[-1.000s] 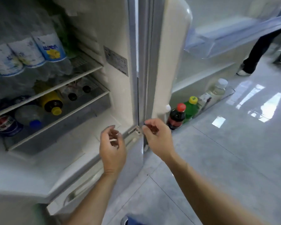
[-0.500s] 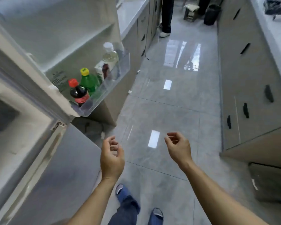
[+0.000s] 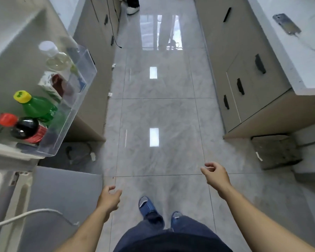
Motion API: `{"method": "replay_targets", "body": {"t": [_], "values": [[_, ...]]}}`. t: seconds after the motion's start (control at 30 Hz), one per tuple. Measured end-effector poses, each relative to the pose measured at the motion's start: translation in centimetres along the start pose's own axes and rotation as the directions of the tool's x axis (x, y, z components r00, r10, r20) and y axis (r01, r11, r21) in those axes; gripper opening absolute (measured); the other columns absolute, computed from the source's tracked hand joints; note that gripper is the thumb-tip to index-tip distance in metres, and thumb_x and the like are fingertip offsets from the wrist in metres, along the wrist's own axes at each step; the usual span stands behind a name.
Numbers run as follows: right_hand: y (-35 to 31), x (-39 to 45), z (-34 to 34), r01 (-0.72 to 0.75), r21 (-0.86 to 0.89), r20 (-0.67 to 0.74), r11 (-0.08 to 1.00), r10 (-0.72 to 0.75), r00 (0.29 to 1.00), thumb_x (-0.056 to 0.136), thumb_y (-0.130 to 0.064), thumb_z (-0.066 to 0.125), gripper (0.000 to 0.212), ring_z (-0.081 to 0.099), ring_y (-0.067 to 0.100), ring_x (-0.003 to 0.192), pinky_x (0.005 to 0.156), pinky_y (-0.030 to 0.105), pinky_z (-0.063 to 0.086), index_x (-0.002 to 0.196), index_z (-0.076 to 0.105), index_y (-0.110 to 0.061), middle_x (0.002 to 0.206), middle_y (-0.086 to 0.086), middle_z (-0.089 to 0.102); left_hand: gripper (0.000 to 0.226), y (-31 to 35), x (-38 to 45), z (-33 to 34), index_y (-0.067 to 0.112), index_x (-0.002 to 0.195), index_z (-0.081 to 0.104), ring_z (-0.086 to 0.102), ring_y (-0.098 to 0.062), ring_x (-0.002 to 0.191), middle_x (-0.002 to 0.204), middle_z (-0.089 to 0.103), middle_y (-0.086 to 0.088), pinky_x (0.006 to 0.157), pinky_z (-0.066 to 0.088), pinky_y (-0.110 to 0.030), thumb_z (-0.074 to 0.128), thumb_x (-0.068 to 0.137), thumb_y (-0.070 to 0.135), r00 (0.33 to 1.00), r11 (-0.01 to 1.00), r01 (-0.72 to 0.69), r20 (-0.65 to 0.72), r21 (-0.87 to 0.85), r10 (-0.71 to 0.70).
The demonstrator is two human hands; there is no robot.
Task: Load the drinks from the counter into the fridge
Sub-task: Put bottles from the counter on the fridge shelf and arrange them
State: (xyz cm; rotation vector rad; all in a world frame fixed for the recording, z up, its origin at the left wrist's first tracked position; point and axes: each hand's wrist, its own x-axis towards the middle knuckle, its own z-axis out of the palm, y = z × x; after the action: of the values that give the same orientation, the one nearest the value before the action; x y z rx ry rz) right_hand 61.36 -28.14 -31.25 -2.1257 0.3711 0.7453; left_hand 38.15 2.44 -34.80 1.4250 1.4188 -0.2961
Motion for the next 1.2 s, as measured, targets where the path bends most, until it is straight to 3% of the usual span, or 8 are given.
{"method": "replay_targets", "body": {"t": [0.17,0.23,0.4,0.6,0.87,1.07,1.2], "values": [[3.5,0.2,-1.3,-0.179,-0.03,-0.047,0.983,0.178,0.983,0.089,-0.025,0.07,0.025,0.063,0.021,0.091,0.089,0.046,0.056,0.111,0.062,-0.016,0.101,0.003,0.064,0.043,0.5,2.4,-0.5,0.011,0.137,0.047,0.057,-0.027,0.078,0.086,0.061,-0.011,0.074,0.052,-0.037,0.06,0.097,0.017,0.997,0.994,0.068,0.027,0.089,-0.071],[4.7,0.5,-2.0,-0.244,-0.042,-0.063,0.969,0.241,0.968,0.09,-0.024,0.069,0.026,0.063,0.021,0.09,0.084,0.043,0.057,0.113,0.061,-0.016,0.1,0.002,0.064,0.044,2.2,3.4,0.1,0.011,0.138,0.046,0.058,-0.027,0.082,0.088,0.061,-0.011,0.075,0.052,-0.038,0.059,0.097,0.017,0.995,0.992,0.079,0.047,0.095,-0.084],[6.5,2.3,-4.0,-0.391,-0.048,-0.08,0.919,0.387,0.919,0.092,-0.022,0.067,0.027,0.061,0.023,0.087,0.063,0.033,0.051,0.115,0.061,-0.011,0.098,0.003,0.062,0.042,9.7,6.3,3.9,0.013,0.136,0.047,0.064,-0.03,0.096,0.11,0.062,-0.013,0.082,0.055,-0.041,0.059,0.097,0.019,0.993,0.996,0.065,0.094,0.064,-0.071],[3.1,10.4,-6.8,-0.475,-0.035,-0.043,0.879,0.474,0.88,0.092,-0.018,0.067,0.025,0.056,0.027,0.077,0.068,0.035,0.049,0.113,0.061,-0.005,0.087,0.012,0.06,0.035,20.8,10.3,8.8,0.016,0.128,0.051,0.064,-0.025,0.085,0.105,0.061,-0.011,0.072,0.056,-0.037,0.06,0.094,0.019,0.998,1.0,-0.011,0.069,0.006,0.011],[-12.9,25.3,-9.2,-0.281,-0.066,0.033,0.957,0.284,0.958,0.092,-0.024,0.066,0.023,0.06,0.028,0.085,0.072,0.036,0.052,0.11,0.063,-0.009,0.093,0.012,0.064,0.034,31.9,13.5,11.4,0.019,0.124,0.053,0.066,-0.024,0.087,0.112,0.061,-0.011,0.064,0.055,-0.033,0.062,0.092,0.023,0.999,0.999,-0.029,-0.045,-0.031,0.027],[-26.8,33.4,-6.6,-0.086,-0.101,0.133,0.991,0.099,0.986,0.092,-0.027,0.066,0.022,0.061,0.018,0.076,0.058,0.028,0.05,0.108,0.061,-0.013,0.091,0.003,0.063,0.029,33.9,16.2,11.5,0.018,0.121,0.054,0.063,-0.027,0.089,0.107,0.062,-0.013,0.069,0.054,-0.035,0.061,0.094,0.021,0.993,0.997,0.049,-0.108,-0.062,-0.056],[-33.6,37.3,-3.9,-0.002,-0.129,0.21,0.992,0.029,0.977,0.09,-0.025,0.067,0.02,0.058,0.016,0.07,0.062,0.03,0.05,0.105,0.062,-0.014,0.088,0.0,0.062,0.029,34.0,19.2,10.4,0.015,0.124,0.053,0.06,-0.031,0.091,0.107,0.062,-0.017,0.074,0.054,-0.039,0.059,0.096,0.018,0.972,0.981,0.164,-0.153,-0.104,-0.179]]}}
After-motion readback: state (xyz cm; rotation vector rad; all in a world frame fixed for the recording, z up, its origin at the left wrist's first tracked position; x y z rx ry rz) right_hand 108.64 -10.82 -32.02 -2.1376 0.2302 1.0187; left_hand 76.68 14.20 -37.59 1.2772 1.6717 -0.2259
